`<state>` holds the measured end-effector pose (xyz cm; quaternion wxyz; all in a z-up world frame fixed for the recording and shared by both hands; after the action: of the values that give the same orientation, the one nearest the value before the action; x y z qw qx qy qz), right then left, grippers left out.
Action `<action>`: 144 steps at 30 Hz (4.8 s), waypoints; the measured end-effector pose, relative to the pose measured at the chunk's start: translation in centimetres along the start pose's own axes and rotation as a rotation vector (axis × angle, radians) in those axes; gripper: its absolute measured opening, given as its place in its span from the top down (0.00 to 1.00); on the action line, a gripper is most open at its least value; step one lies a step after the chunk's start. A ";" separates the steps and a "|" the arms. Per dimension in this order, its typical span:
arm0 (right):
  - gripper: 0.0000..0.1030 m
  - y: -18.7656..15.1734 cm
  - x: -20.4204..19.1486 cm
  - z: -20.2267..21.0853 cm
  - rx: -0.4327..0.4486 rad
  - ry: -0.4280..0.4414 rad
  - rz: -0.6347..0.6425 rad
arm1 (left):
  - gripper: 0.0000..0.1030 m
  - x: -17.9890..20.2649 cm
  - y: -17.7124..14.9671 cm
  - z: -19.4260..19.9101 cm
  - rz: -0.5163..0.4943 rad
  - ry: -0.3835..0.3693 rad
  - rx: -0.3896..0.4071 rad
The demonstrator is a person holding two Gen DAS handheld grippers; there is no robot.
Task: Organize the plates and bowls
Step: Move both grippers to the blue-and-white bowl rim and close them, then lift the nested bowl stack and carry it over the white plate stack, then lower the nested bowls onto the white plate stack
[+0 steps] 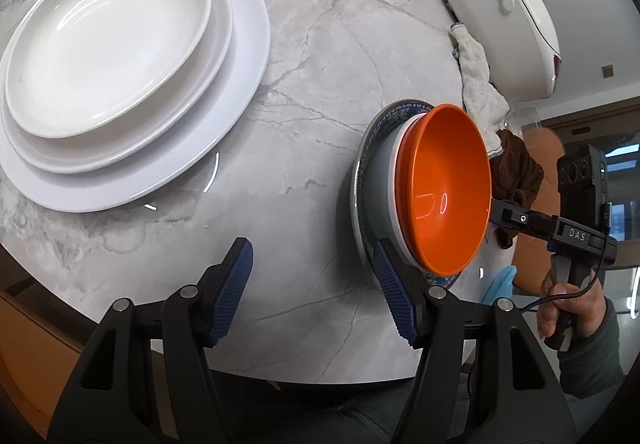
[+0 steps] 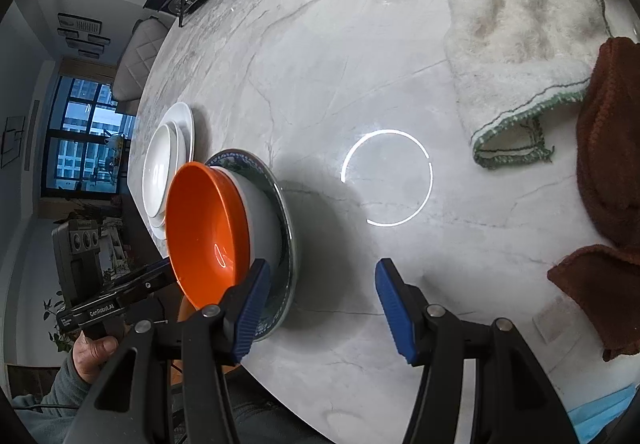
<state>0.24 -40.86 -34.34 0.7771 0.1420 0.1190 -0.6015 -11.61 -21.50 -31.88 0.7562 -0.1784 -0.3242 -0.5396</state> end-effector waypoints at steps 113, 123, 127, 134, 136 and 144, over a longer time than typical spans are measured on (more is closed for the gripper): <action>0.86 9.5 -25.6 -5.9 0.016 0.159 0.195 | 0.92 -12.7 13.2 16.5 -0.178 0.097 0.101; 0.86 9.6 -24.4 -8.2 -0.001 0.130 0.143 | 0.92 -14.0 14.1 14.1 -0.194 0.101 0.061; 0.86 9.5 -24.0 -8.7 -0.002 0.128 0.132 | 0.92 -14.3 14.2 13.7 -0.197 0.117 0.054; 0.86 9.4 -23.9 -8.9 0.012 0.124 0.138 | 0.92 -15.2 13.9 13.3 -0.175 0.141 0.058; 0.86 9.4 -23.9 -8.9 0.015 0.123 0.141 | 0.92 -15.2 14.0 13.3 -0.175 0.140 0.062; 0.88 9.3 -23.8 -8.7 0.031 0.118 0.150 | 0.91 -15.2 13.8 13.3 -0.173 0.142 0.077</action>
<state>3.21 -14.10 -33.25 0.8092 0.1974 0.1443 -0.5342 -5.85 2.31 -31.51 0.7340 -0.0820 -0.3045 -0.6015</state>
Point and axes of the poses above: each gripper's, at about its wrist camera, not at the fingertips, and z roughly against the way its jaws point, x to its right, y to its top, the point moved 9 cm from there along -z, roughly the way its jaws point, and after that the axes turned 15 degrees about -y, right-handed, at the moved point
